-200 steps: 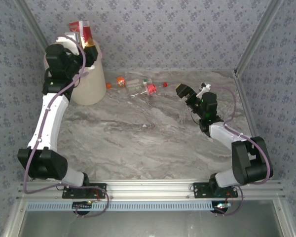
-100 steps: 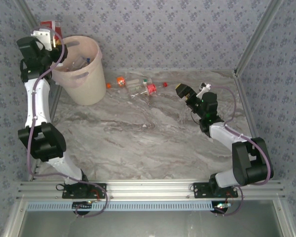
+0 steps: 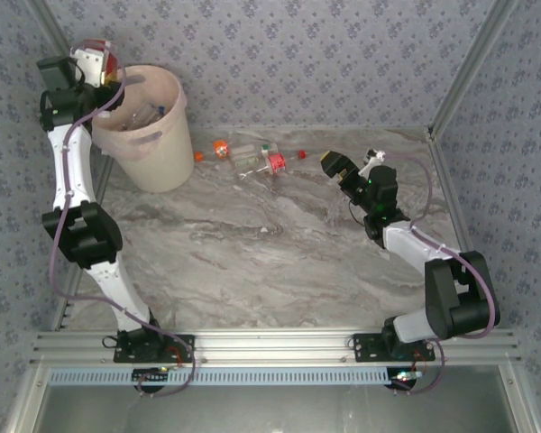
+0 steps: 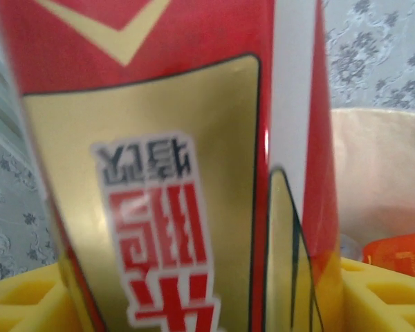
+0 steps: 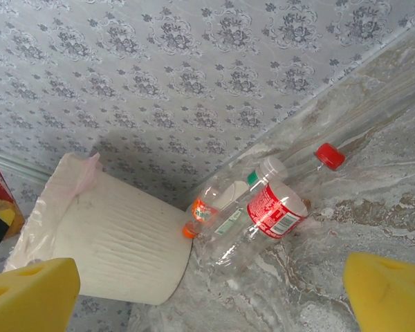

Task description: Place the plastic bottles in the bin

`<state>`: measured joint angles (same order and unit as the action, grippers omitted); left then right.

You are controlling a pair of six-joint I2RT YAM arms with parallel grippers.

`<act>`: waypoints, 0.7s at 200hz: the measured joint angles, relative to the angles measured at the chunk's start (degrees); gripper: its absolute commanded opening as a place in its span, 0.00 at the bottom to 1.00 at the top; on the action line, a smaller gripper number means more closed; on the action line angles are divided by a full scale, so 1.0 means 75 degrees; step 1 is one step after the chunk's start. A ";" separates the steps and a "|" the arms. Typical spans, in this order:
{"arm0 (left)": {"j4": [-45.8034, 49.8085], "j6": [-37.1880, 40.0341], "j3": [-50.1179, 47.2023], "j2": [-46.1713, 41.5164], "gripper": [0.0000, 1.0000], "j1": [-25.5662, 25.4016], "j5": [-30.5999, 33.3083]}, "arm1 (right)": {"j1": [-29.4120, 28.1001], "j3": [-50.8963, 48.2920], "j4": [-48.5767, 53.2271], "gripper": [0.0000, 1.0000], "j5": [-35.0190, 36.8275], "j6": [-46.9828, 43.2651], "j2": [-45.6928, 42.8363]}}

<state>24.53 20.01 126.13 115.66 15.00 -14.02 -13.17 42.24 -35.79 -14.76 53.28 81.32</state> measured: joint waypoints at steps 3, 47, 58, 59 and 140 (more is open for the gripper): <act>0.0012 0.0073 0.0000 0.0012 0.92 0.0000 0.0052 | 0.0003 0.0006 0.0015 1.00 0.0000 -0.0006 0.0000; 0.0140 0.0143 0.0003 0.0038 0.98 0.0000 0.0743 | -0.0050 0.0017 0.0122 1.00 0.0082 -0.0041 0.0000; 0.0143 0.0035 0.0003 0.0038 0.98 0.0000 0.0801 | -0.0061 0.0026 0.0125 1.00 0.0082 -0.0047 0.0000; 0.0143 0.0026 0.0003 0.0038 0.98 0.0000 0.0801 | -0.0061 0.0029 0.0125 1.00 0.0082 -0.0047 0.0000; 0.0172 -0.1224 -0.0198 -0.0423 0.98 -0.0536 0.1207 | -0.0085 0.0061 0.0361 1.00 0.0082 -0.0047 -0.0003</act>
<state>25.82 10.83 124.64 112.49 10.98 -4.97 -13.80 42.70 -33.08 -14.15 52.93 81.30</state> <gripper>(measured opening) 0.976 0.999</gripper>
